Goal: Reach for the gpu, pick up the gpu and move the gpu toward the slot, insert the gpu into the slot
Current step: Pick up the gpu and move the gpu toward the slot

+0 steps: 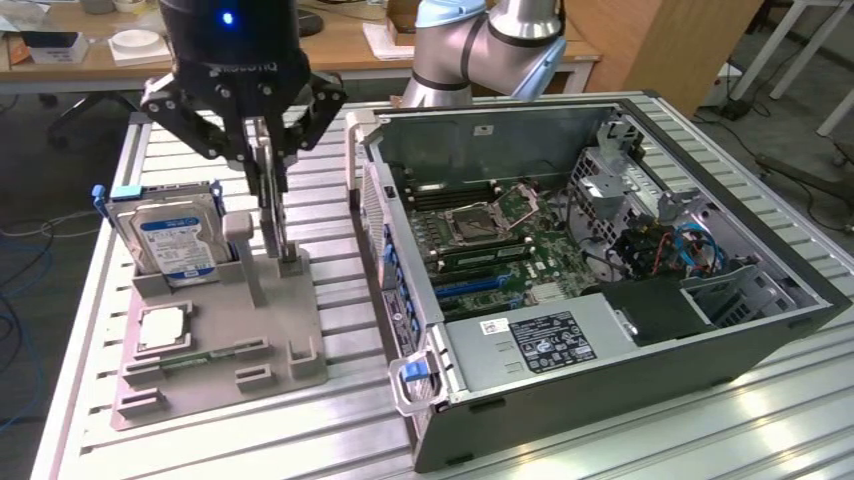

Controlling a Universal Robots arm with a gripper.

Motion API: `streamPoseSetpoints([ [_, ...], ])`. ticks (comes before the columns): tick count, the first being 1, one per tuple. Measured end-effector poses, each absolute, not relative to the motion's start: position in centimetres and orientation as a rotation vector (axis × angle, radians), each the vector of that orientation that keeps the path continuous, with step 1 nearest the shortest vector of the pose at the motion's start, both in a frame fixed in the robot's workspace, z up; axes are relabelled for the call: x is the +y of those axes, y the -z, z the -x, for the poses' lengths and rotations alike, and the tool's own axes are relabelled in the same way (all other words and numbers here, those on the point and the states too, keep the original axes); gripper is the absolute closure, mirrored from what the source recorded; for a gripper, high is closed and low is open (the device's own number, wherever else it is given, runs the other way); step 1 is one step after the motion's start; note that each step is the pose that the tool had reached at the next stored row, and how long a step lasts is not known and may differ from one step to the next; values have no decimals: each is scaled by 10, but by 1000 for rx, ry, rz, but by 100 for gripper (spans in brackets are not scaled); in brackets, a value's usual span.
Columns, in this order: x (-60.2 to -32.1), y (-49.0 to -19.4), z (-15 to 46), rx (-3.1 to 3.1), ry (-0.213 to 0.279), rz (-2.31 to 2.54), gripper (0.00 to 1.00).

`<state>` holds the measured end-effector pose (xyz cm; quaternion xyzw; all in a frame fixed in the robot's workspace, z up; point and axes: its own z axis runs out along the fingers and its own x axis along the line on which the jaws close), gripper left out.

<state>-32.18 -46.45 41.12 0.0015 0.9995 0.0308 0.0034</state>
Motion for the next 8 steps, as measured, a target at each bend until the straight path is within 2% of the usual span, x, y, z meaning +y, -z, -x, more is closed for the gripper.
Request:
streamPoseSetpoints([
  [8,-465,-435,322,3133,-97,-5,74],
])
